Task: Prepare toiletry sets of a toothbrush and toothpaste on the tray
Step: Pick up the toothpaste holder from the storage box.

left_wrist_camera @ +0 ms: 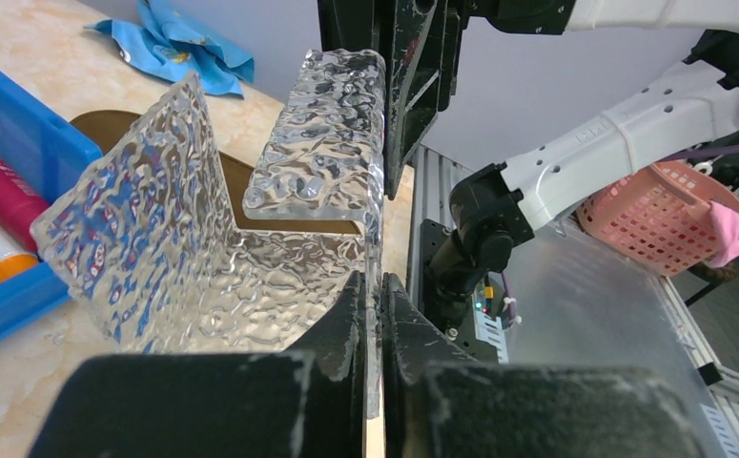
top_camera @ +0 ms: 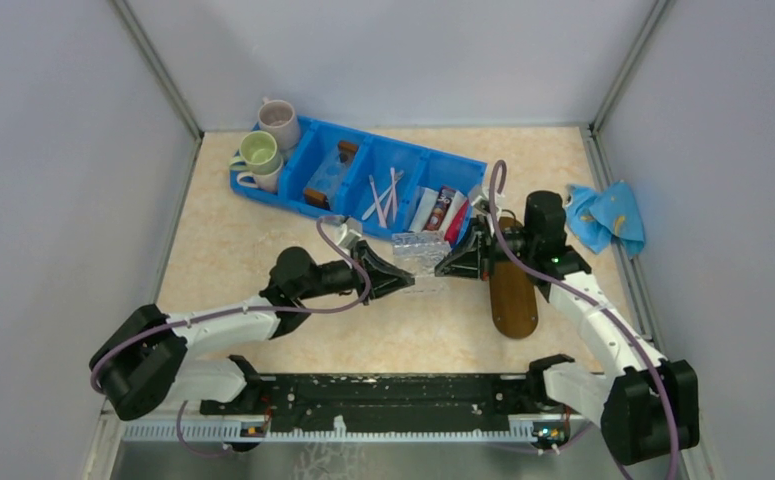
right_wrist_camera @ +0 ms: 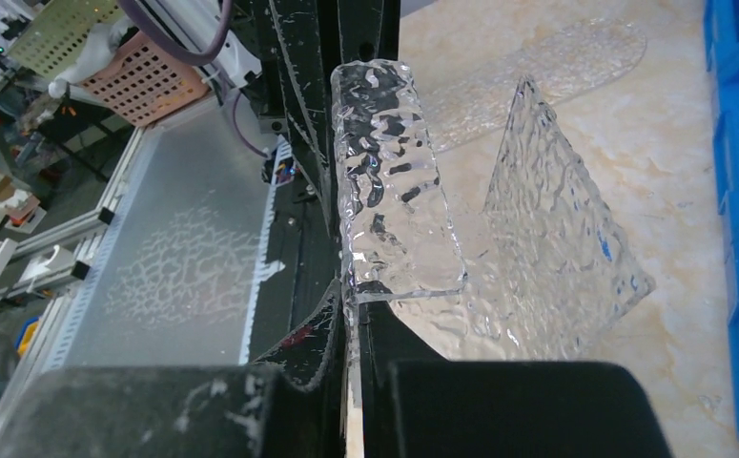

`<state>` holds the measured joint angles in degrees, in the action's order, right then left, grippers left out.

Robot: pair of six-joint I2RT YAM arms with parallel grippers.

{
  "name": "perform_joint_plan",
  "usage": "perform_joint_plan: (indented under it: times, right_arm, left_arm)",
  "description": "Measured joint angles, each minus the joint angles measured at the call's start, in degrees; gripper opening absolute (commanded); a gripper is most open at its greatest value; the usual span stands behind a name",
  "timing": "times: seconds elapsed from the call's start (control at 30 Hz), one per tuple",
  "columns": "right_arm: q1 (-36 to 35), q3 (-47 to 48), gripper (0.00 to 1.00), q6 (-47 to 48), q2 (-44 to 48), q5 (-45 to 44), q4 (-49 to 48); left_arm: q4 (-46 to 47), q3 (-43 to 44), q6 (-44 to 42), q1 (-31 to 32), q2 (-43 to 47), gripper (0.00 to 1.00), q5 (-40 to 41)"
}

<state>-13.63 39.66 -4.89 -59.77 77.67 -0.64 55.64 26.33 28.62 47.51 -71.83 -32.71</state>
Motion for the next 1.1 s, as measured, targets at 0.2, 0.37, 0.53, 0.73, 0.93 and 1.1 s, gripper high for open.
perform_joint_plan:
  times: [0.2, 0.37, 0.53, 0.73, 0.93, 1.1]
  right_arm:
    - [-0.04, -1.03, 0.00, -5.81, -0.07, 0.59, -5.70]
    - [-0.11, -1.07, 0.00, -10.40, -0.55, 0.42, -9.55]
    - [0.28, -1.07, 0.00, -14.25, -0.68, -0.81, -11.80]
    - [1.86, -1.79, 0.00, -19.89, -0.68, -4.72, -15.10]
    - [2.19, -3.30, 0.00, -26.67, -1.18, -11.54, -16.04]
    - [2.19, -3.41, 0.00, -31.78, -1.79, -17.49, -14.36]
  left_arm:
    - [1.95, -0.02, 0.55, 0.04, 0.07, 0.41, 1.53]
    - [6.19, -2.56, 2.25, 0.22, 3.72, 0.68, 5.07]
    - [3.96, -5.75, 2.27, 0.35, 11.80, 0.79, 11.15]
    - [-9.44, -5.35, 0.46, 0.35, 24.00, 0.81, 20.04]
    - [-26.93, 3.17, 1.29, 0.39, 25.55, 0.78, 23.28]
    - [-36.89, 11.56, 1.68, 3.58, 19.56, 0.78, 24.68]
